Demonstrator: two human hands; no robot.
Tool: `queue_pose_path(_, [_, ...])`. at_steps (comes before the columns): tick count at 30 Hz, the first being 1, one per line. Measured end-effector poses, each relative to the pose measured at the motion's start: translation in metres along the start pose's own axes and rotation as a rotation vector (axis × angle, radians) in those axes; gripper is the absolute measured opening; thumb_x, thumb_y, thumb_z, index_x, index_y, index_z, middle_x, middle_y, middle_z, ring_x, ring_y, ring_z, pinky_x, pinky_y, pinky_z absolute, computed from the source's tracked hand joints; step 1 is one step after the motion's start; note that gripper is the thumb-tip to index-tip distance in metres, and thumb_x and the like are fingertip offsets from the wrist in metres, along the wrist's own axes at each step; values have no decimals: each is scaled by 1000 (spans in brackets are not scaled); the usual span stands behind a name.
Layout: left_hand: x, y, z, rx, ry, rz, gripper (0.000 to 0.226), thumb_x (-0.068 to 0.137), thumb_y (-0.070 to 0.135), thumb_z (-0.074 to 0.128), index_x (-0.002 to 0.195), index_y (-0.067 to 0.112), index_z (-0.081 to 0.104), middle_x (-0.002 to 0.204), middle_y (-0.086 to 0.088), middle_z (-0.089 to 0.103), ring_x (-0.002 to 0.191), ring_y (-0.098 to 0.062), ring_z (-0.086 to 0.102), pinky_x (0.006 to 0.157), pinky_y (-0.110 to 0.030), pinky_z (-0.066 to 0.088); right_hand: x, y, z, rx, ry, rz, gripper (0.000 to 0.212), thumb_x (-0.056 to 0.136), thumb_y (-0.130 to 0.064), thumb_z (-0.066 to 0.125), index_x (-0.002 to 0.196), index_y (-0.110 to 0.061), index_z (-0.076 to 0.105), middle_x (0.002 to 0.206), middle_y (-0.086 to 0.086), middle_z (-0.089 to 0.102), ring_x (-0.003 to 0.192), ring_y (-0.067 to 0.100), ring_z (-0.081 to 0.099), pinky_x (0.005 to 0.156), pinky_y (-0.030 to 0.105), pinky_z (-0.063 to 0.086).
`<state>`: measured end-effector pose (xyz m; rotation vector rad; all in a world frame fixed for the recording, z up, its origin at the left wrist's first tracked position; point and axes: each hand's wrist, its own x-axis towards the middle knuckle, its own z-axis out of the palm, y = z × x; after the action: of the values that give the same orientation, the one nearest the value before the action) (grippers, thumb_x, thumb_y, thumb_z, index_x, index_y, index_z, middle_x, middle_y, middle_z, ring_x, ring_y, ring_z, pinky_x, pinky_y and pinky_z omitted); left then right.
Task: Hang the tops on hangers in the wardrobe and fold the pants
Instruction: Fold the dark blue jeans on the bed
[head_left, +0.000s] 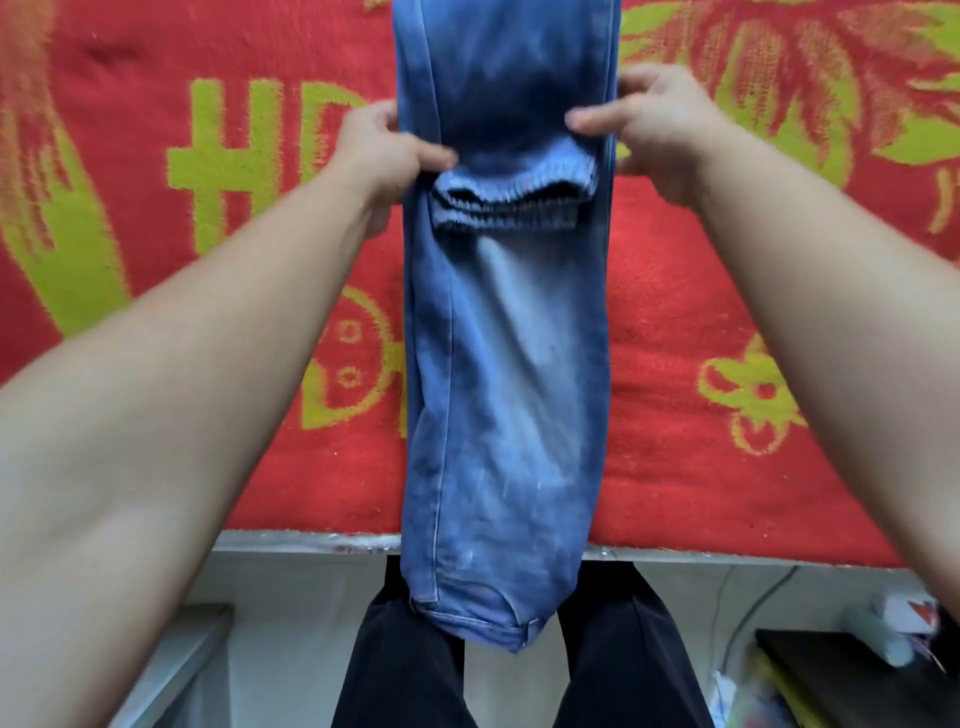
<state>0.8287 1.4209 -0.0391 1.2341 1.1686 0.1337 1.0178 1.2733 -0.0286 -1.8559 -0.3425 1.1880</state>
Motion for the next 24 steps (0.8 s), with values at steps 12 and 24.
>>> queue_pose_path(12, [5, -23, -6, 442, 107, 324, 21, 71, 7, 78, 79, 19, 62, 91, 6, 58, 83, -4, 50, 67, -31, 47, -8, 28, 3, -637, 243, -225, 46, 73, -20, 82, 115, -7, 67, 116, 10, 69, 103, 16, 62, 85, 34, 48])
queue_pose_path(24, [-61, -133, -42, 822, 16, 369, 46, 83, -1, 54, 120, 23, 67, 104, -10, 57, 97, -29, 58, 87, -38, 50, -89, 124, 6, -1207, -58, -881, 42, 84, 2, 56, 116, -17, 75, 95, 21, 63, 80, 39, 60, 64, 46, 51])
